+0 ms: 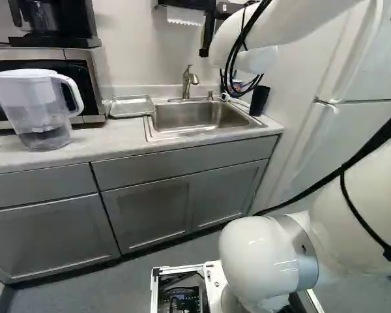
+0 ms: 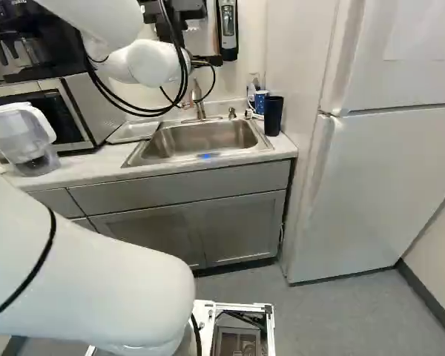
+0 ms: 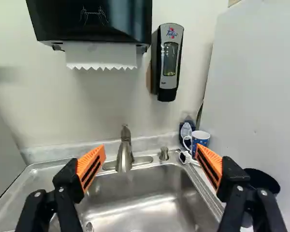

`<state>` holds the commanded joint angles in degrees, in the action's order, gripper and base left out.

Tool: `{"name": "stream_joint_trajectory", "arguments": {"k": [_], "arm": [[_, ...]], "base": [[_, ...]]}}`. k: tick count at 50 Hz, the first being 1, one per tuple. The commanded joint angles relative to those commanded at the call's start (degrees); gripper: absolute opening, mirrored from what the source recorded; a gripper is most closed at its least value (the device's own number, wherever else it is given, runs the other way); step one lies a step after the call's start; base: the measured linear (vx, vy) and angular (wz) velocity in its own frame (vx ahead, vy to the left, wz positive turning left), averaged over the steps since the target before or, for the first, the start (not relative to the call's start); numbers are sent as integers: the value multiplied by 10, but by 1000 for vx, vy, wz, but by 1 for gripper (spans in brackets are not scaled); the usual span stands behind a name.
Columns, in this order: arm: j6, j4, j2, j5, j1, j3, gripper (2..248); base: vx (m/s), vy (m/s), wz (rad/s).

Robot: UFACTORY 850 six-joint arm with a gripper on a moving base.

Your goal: Rinse the cup and place it in the tray

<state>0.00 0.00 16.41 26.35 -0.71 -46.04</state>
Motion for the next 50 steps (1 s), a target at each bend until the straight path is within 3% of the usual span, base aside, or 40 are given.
{"name": "stream_joint_trajectory", "arguments": {"k": [32, 50], "arm": [[0, 0, 0, 0, 0, 0, 247], [0, 0, 0, 0, 0, 0, 247]], "base": [[99, 39, -15], [8, 7, -1]]}}
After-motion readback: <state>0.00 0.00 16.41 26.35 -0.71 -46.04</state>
